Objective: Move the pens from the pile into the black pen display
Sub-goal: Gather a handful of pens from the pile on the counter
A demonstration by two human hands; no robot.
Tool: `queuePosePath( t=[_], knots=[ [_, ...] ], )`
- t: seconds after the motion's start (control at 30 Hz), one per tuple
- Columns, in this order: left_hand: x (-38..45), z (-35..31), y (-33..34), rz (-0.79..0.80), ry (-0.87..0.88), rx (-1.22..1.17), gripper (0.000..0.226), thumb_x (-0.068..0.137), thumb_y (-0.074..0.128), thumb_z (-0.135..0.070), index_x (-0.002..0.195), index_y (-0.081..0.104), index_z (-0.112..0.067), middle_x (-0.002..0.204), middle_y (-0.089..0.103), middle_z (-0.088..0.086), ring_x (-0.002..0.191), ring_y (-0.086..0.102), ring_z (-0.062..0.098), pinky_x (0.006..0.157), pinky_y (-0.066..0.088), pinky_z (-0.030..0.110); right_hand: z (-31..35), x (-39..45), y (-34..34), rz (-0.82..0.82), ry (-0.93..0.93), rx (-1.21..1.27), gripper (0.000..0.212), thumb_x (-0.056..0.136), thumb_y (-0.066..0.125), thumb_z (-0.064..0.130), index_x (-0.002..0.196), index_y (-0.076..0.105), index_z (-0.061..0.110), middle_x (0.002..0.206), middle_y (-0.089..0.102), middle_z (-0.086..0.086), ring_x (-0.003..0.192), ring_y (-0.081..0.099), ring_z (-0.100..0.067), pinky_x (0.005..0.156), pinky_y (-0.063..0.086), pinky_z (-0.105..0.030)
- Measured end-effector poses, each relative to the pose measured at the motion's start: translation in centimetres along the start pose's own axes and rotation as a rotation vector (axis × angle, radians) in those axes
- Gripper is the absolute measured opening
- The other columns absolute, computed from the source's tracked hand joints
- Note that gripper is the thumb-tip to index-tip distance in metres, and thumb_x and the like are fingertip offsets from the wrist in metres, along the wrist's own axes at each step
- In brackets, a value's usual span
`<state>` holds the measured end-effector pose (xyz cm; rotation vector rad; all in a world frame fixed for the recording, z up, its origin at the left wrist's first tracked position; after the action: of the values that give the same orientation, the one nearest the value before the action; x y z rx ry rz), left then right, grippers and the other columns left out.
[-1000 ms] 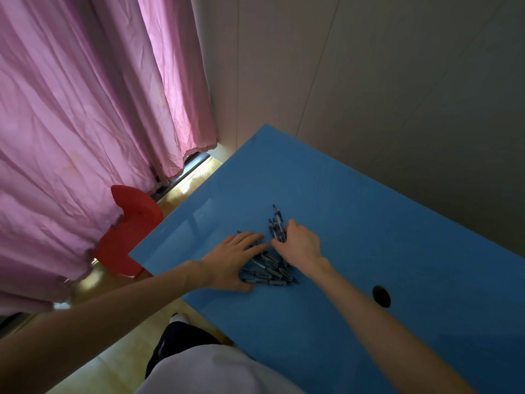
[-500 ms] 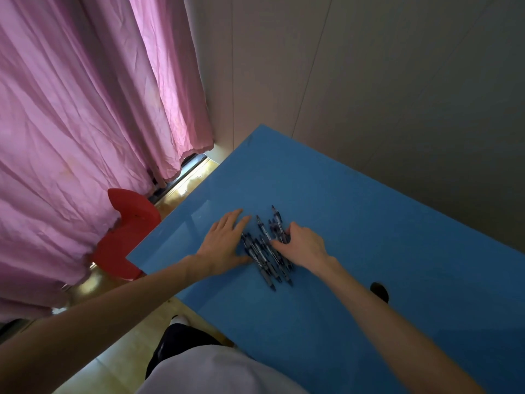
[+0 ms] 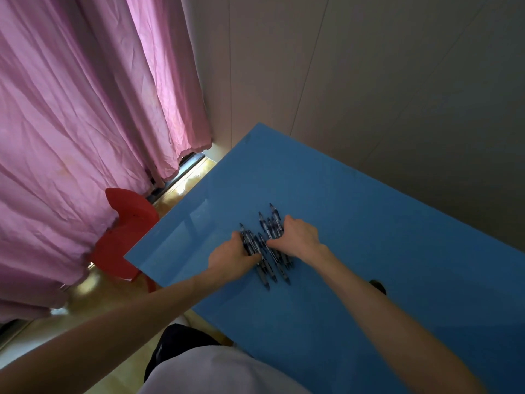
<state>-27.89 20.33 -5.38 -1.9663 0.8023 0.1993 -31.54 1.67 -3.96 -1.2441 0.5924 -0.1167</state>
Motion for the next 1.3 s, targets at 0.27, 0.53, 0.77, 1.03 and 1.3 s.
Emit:
queuePosePath(
  t=[0.27, 0.53, 0.77, 1.03, 1.3],
  knots=[
    [0.9, -3.0, 0.5, -0.095, 0.147, 0.161, 0.067, 0.087, 0.064, -0.062, 0.135, 0.044, -0.020, 0.124, 0.049, 0.002, 0.100, 0.062, 0.024, 0.072, 0.046, 0.032, -1.1, 0.6, -1.0, 0.046, 0.154, 0.047, 0.054, 0.077, 0.067, 0.070, 0.086, 0.059, 0.017, 0.075, 0.062, 0.004, 0.065, 0.057, -0.012, 0.054, 0.042, -0.027],
    [1.8, -3.9, 1.4, -0.134, 0.173, 0.225, 0.078, 0.079, 0.067, -0.067, 0.134, 0.042, -0.017, 0.119, 0.044, 0.003, 0.098, 0.059, 0.024, 0.076, 0.052, 0.036, -0.9, 1.6, -2.2, 0.060, 0.168, -0.033, 0.047, 0.085, 0.059, 0.065, 0.075, 0.056, 0.019, 0.072, 0.059, 0.004, 0.062, 0.054, -0.013, 0.052, 0.038, -0.027],
    [2.5, -5.0, 1.6, -0.111, 0.174, 0.281, 0.069, 0.079, 0.069, -0.061, 0.123, 0.042, -0.013, 0.116, 0.044, 0.003, 0.086, 0.050, 0.019, 0.068, 0.045, 0.033, -2.1, -0.4, -0.8, -0.014, 0.139, -0.065, 0.051, 0.097, 0.046, 0.059, 0.070, 0.056, 0.017, 0.069, 0.060, 0.001, 0.064, 0.057, -0.017, 0.054, 0.041, -0.028],
    [3.8, -7.2, 2.0, -0.131, 0.256, 0.366, 0.056, 0.086, 0.066, -0.048, 0.122, 0.047, -0.009, 0.119, 0.050, 0.009, 0.101, 0.062, 0.031, 0.067, 0.039, 0.037, -2.3, -1.1, -1.5, 0.107, 0.141, -0.052, 0.039, 0.092, 0.057, 0.052, 0.071, 0.047, 0.020, 0.075, 0.056, 0.001, 0.075, 0.055, -0.021, 0.067, 0.043, -0.031],
    [5.5, -6.9, 1.8, -0.080, 0.367, 0.493, 0.024, 0.101, 0.051, -0.022, 0.118, 0.042, -0.008, 0.120, 0.057, 0.013, 0.102, 0.063, 0.035, 0.070, 0.039, 0.039, -4.5, -1.8, 0.5, 0.028, 0.088, 0.132, 0.035, 0.100, 0.050, 0.036, 0.071, 0.042, 0.016, 0.069, 0.052, -0.002, 0.065, 0.053, -0.024, 0.052, 0.034, -0.033]
  ],
)
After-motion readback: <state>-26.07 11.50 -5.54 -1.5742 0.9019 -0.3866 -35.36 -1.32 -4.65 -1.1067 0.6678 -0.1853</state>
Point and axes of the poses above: each hand's wrist, its own x-axis towards the middle knuckle, its own y-axis out of the palm, z = x × y, the point moved 3 cm from there along x, towards the middle knuckle
